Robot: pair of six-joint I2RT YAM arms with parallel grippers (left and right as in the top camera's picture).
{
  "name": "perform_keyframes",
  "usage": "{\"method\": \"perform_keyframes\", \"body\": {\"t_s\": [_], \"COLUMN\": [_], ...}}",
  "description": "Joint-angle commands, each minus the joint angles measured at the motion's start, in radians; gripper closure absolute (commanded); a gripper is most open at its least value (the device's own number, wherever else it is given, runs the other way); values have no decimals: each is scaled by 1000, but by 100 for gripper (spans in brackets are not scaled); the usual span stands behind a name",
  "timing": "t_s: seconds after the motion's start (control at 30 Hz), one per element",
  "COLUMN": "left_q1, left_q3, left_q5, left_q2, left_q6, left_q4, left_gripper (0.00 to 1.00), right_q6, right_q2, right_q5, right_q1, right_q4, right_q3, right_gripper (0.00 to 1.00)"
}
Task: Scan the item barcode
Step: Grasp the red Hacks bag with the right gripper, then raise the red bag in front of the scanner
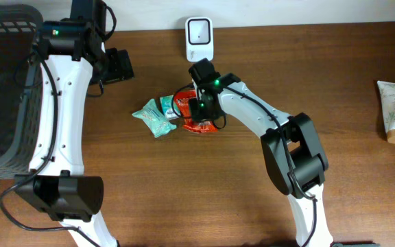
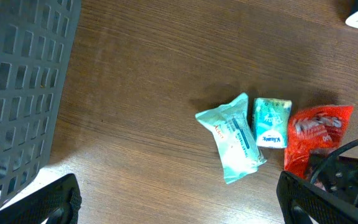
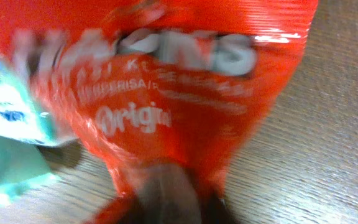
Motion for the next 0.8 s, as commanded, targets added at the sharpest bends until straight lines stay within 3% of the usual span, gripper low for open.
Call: {"method": "perform_keyframes", "body": {"t_s": [0.0,0.2,0.5,0.77], "left_q1": [5,5,5,5], "left_q3": [-3,-3,-3,-3], "left_q5": [-7,-7,-7,-7], "left_q2": [2,2,2,1], "left_q6": [-6,-6,-6,-6], "left_q4": [-1,-1,-1,-1], "left_gripper": [1,1,1,1], "right_q6": [0,-9,-52,-53], "right_q2": [-26,-82,-82,2], "right_q5": [28,441,455,448], "right_q1": [8,8,7,-59], "right_q4": [0,11,171,578], "right_q3": [36,237,246,246], "right_gripper": [96,96,96,96]}}
